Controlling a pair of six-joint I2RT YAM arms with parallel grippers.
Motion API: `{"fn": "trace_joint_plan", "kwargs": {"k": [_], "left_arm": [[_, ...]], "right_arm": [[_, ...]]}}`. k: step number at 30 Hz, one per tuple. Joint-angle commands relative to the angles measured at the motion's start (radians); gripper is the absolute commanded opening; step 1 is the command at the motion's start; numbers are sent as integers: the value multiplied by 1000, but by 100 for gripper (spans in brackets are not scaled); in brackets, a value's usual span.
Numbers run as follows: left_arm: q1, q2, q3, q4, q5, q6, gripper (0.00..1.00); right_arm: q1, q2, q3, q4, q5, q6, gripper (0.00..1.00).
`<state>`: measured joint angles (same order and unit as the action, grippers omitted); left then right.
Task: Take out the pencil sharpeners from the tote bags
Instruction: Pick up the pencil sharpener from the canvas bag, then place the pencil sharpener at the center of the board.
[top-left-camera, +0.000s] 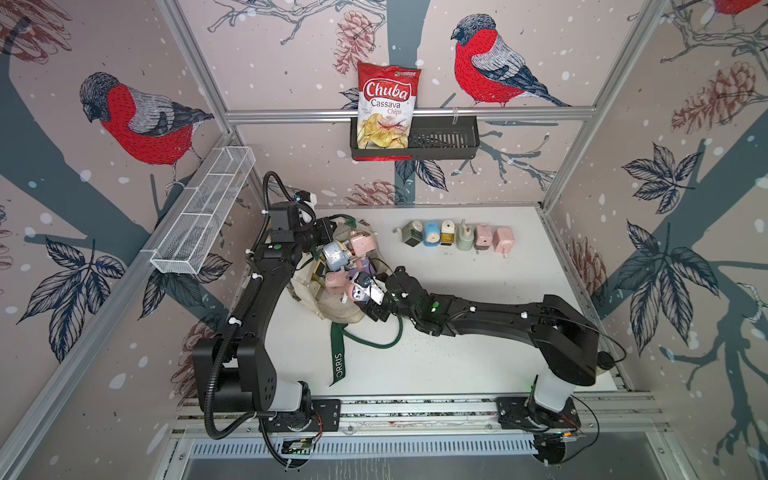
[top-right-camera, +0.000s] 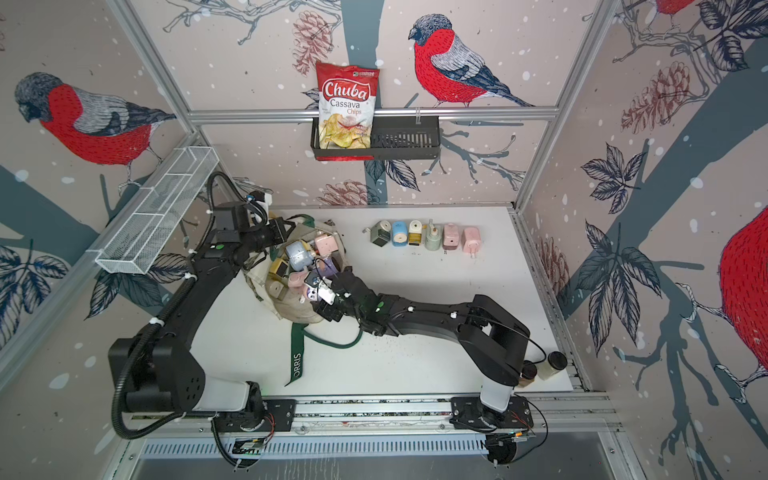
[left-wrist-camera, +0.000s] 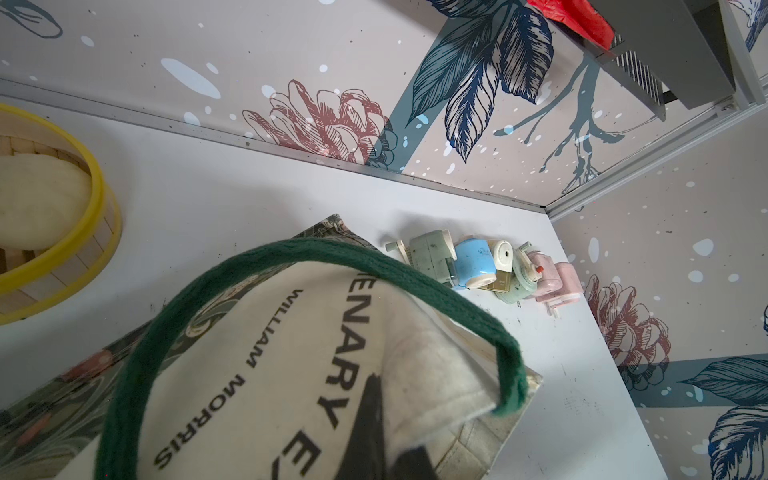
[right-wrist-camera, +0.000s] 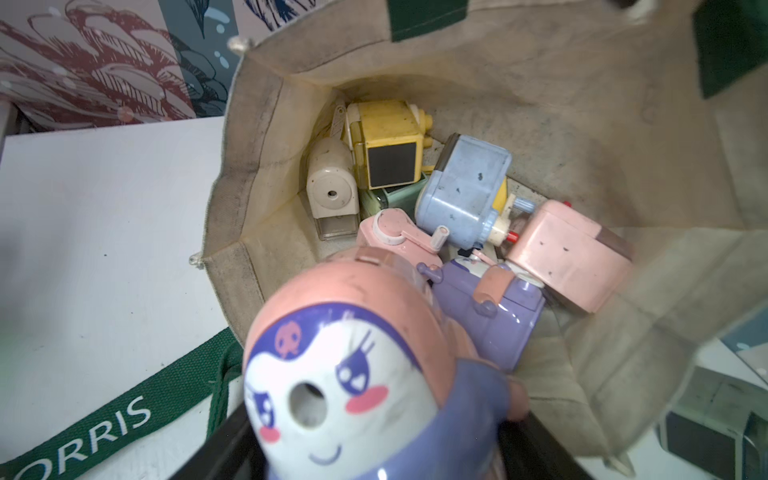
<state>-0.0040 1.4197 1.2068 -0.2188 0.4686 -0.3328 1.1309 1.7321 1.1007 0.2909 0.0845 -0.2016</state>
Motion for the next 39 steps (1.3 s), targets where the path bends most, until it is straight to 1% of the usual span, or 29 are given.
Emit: {"fn": "trace_joint_plan", "kwargs": {"k": [1,6,9,14,16,18,21,28,34,39], "left_arm": [[-1,-2,12,50,23,1,0],[-1,-1,11,52,25,-1,0],[-1,-1,11,52,28,-3,0],[1,11,8,56,30,-7,0],[0,15,10,56,35,-10,0],[1,13,8,56,34,-9,0],[0,7,5,62,34,-9,0],[0,4,9,55,28,-5,0],[1,5,8,55,26,-5,0],[0,5,9,55,27,-5,0]], "right_arm": [[-29,-72,-78,201,-35,99,51],[-122,-201,-256,377,-101,219,50],[-166,-254,-331,438,-89,254,50],[-268,-291,-424,574,-85,346,51],[-308,-277,-417,572,-83,370,51],[-331,-258,-420,596,-53,387,51],[-352,-223,-467,720,-30,425,52],[-361,-111,-495,856,32,467,55],[-368,64,-535,1083,98,509,55],[-362,220,-543,1304,93,514,56]]}}
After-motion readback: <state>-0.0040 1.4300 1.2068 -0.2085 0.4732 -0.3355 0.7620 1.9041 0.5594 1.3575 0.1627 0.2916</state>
